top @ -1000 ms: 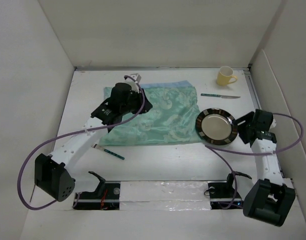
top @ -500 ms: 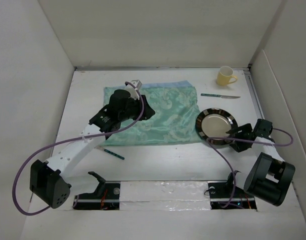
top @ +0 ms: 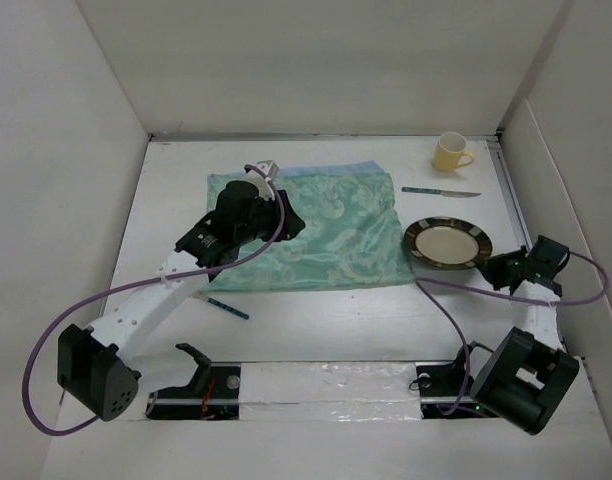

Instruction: Set the dinner table for one person

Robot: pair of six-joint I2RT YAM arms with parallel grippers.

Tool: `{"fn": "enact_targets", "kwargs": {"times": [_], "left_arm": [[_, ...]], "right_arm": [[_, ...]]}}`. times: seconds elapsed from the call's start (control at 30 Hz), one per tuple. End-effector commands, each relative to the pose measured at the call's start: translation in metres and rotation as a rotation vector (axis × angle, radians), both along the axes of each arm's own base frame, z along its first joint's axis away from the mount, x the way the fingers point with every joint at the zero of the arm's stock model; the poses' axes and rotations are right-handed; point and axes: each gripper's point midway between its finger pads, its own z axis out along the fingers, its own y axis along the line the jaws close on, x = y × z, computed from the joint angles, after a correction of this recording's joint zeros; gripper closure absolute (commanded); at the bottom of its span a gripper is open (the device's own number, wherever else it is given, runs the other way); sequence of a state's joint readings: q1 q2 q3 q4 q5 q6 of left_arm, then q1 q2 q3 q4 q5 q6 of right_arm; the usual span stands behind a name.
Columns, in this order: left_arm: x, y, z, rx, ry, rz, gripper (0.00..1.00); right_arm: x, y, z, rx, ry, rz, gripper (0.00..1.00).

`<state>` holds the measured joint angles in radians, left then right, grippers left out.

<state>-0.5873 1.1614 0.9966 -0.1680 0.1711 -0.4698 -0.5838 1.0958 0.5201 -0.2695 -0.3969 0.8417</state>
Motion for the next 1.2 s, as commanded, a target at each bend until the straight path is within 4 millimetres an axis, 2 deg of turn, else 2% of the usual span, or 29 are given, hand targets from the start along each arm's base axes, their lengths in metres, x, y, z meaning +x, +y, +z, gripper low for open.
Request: {"fn": "enact_targets", "kwargs": {"times": [0.0,0.03,0.07,0.1,0.13,0.2,0.23,0.27,0.3,0.33,0.37,0.4,0.43,0.5,0.53,0.57,0.6,0.67,0.7,0.73,0.8,0.83,0.9,0.93,0.97,1.0,1.07,1.1,1.17], "left_arm": [[0.005,0.007,0.021,-0.012,-0.053,0.039,0.66],[0.007,0.007,0.024,-0.008,-0.057,0.046,0.66],[0.010,0.009,0.027,0.001,-0.066,0.059,0.66],[0.010,0.011,0.027,0.017,-0.061,0.066,0.66],[0.016,0.014,0.037,0.028,-0.085,0.085,0.66],[0.020,0.021,0.044,0.052,-0.086,0.112,0.66],[0.026,0.025,0.060,0.044,-0.113,0.134,0.66],[0.026,0.027,0.064,0.052,-0.117,0.139,0.66],[0.031,0.032,0.079,0.039,-0.142,0.156,0.66],[0.034,0.035,0.085,0.037,-0.149,0.166,0.66],[0.035,0.037,0.092,0.037,-0.162,0.177,0.66],[0.037,0.043,0.096,0.056,-0.169,0.206,0.65],[0.038,0.044,0.109,0.049,-0.193,0.215,0.65],[0.040,0.052,0.115,0.070,-0.198,0.249,0.62],[0.042,0.054,0.125,0.067,-0.211,0.264,0.61],[0.043,0.058,0.126,0.078,-0.213,0.288,0.60],[0.044,0.060,0.126,0.084,-0.211,0.296,0.60],[0.044,0.066,0.131,0.091,-0.216,0.327,0.59],[0.045,0.068,0.132,0.093,-0.217,0.339,0.59],[0.044,0.071,0.134,0.094,-0.220,0.354,0.58],[0.042,0.081,0.133,0.108,-0.219,0.394,0.58],[0.042,0.084,0.126,0.125,-0.208,0.407,0.58],[0.039,0.095,0.111,0.164,-0.180,0.451,0.58],[0.038,0.100,0.106,0.180,-0.172,0.473,0.58],[0.036,0.103,0.098,0.194,-0.160,0.479,0.59],[0.033,0.105,0.098,0.186,-0.158,0.488,0.59],[0.029,0.108,0.083,0.199,-0.134,0.497,0.59],[0.024,0.111,0.077,0.196,-0.123,0.502,0.59],[0.021,0.112,0.073,0.189,-0.120,0.504,0.59]], "right_arm": [[-0.010,-0.037,0.025,-0.127,0.045,-0.123,1.00],[0.001,-0.037,0.049,-0.146,0.012,-0.098,1.00],[0.008,-0.034,0.061,-0.153,-0.018,-0.071,1.00],[0.017,-0.024,0.075,-0.166,-0.060,-0.012,1.00],[0.031,-0.018,0.104,-0.176,-0.129,0.037,1.00],[0.044,-0.004,0.137,-0.201,-0.204,0.104,1.00],[0.050,0.014,0.154,-0.213,-0.242,0.164,1.00],[0.056,0.021,0.188,-0.249,-0.315,0.193,1.00],[0.058,0.029,0.206,-0.265,-0.355,0.226,1.00],[0.060,0.049,0.224,-0.264,-0.405,0.295,1.00],[0.062,0.060,0.249,-0.282,-0.464,0.333,1.00],[0.063,0.072,0.260,-0.280,-0.495,0.374,1.00],[0.064,0.090,0.274,-0.263,-0.559,0.447,1.00],[0.065,0.132,0.280,-0.179,-0.610,0.564,1.00],[0.067,0.152,0.291,-0.157,-0.691,0.636,1.00],[0.064,0.184,0.289,-0.113,-0.710,0.723,1.00],[0.069,0.201,0.276,-0.078,-0.688,0.763,1.00],[0.075,0.233,0.274,-0.059,-0.733,0.838,1.00],[0.071,0.260,0.268,-0.022,-0.737,0.911,1.00],[0.081,0.277,0.260,0.003,-0.754,0.951,1.00],[0.081,0.308,0.248,0.069,-0.752,1.029,1.00],[0.092,0.320,0.238,0.089,-0.759,1.053,1.00],[0.100,0.335,0.225,0.108,-0.748,1.076,1.00],[0.102,0.345,0.229,0.119,-0.770,1.108,1.00],[0.114,0.350,0.206,0.136,-0.717,1.111,1.00],[0.117,0.357,0.200,0.143,-0.709,1.122,1.00],[0.128,0.362,0.193,0.150,-0.704,1.130,1.00],[0.135,0.370,0.170,0.171,-0.658,1.137,1.00],[0.139,0.372,0.168,0.175,-0.666,1.138,1.00]]}}
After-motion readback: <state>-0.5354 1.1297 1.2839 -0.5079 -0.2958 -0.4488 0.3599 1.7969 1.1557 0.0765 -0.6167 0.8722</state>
